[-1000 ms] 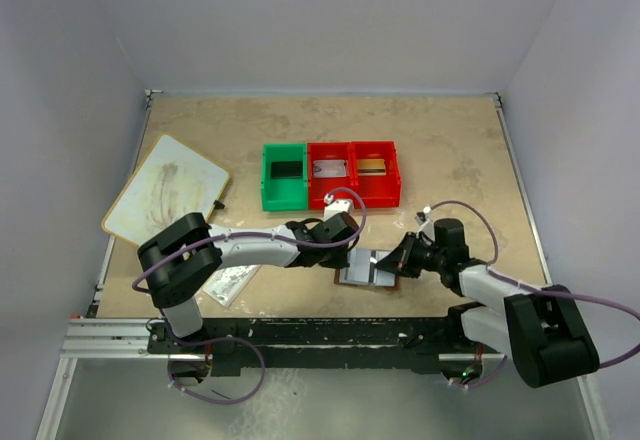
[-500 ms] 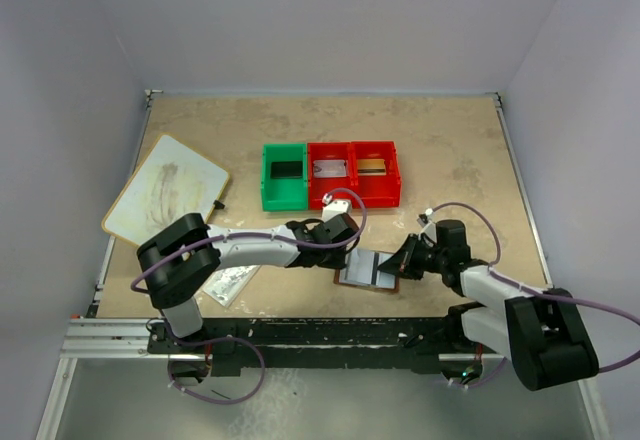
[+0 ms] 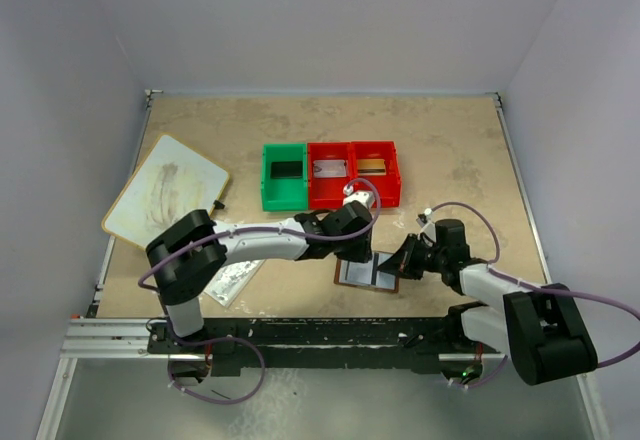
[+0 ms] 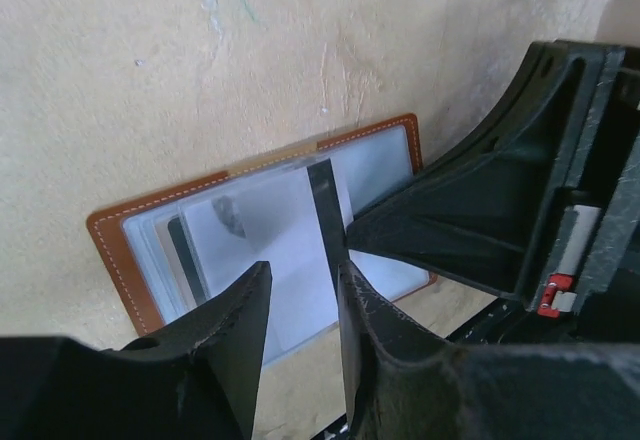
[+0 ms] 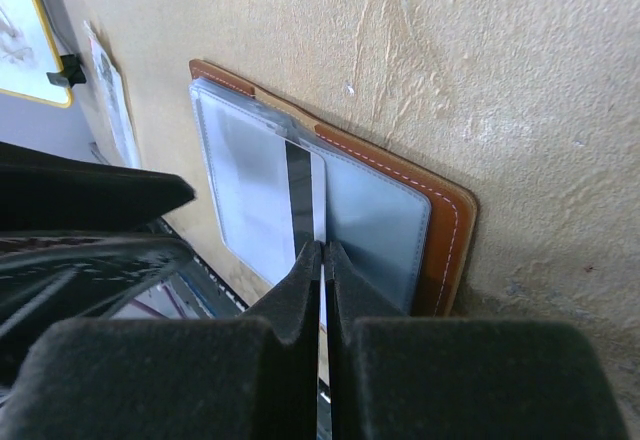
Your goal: Take the credit cards out of the card holder
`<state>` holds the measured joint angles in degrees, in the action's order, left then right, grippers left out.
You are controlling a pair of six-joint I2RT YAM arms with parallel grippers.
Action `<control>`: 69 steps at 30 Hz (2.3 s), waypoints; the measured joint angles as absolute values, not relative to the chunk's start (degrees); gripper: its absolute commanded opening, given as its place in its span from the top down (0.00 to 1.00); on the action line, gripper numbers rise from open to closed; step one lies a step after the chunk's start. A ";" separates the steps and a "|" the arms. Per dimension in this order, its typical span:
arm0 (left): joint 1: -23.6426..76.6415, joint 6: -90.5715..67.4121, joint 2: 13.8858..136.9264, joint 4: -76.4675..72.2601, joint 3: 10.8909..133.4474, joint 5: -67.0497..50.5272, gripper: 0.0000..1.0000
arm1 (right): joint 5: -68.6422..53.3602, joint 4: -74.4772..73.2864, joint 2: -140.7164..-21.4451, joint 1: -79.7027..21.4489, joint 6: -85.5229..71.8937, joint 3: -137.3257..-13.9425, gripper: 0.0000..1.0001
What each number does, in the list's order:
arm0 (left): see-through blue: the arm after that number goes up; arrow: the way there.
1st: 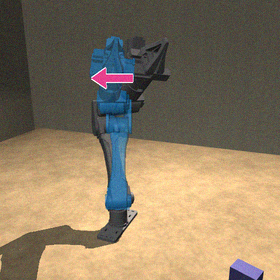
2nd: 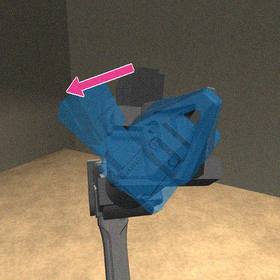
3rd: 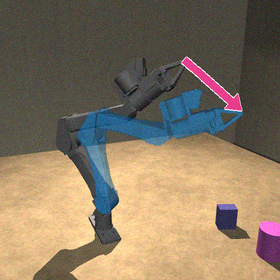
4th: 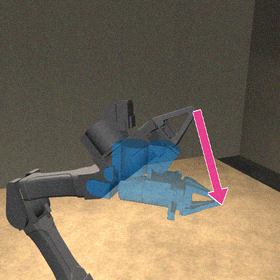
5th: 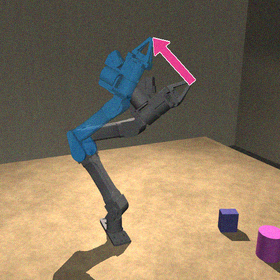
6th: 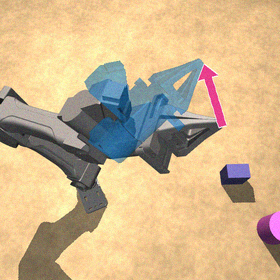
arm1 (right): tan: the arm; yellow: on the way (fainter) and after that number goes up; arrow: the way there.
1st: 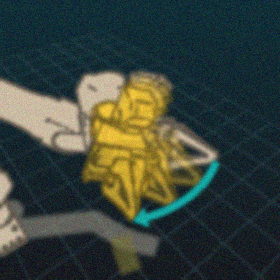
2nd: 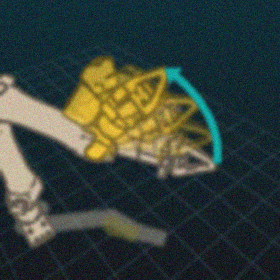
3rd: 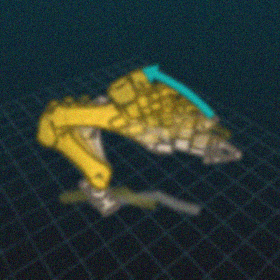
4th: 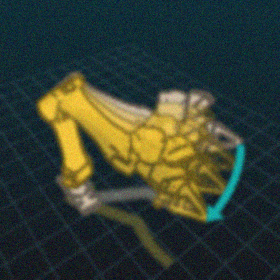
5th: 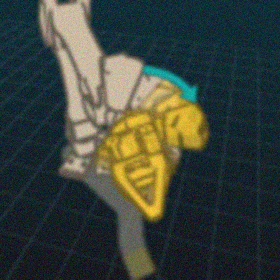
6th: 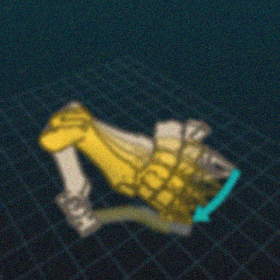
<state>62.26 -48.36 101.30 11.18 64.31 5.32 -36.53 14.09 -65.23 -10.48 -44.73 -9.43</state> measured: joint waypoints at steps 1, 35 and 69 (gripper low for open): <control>62.26 -48.36 101.89 10.83 64.31 4.47 0.71 | -36.53 14.09 -65.23 -10.48 -44.73 -9.43 1.00; 62.33 -48.56 103.77 10.87 61.49 5.37 0.97 | -40.71 34.30 -71.46 -10.44 -51.33 -4.89 0.74; 62.72 -52.03 103.46 13.41 61.36 12.25 1.00 | -35.24 13.69 -58.57 -9.69 -44.69 -13.87 1.00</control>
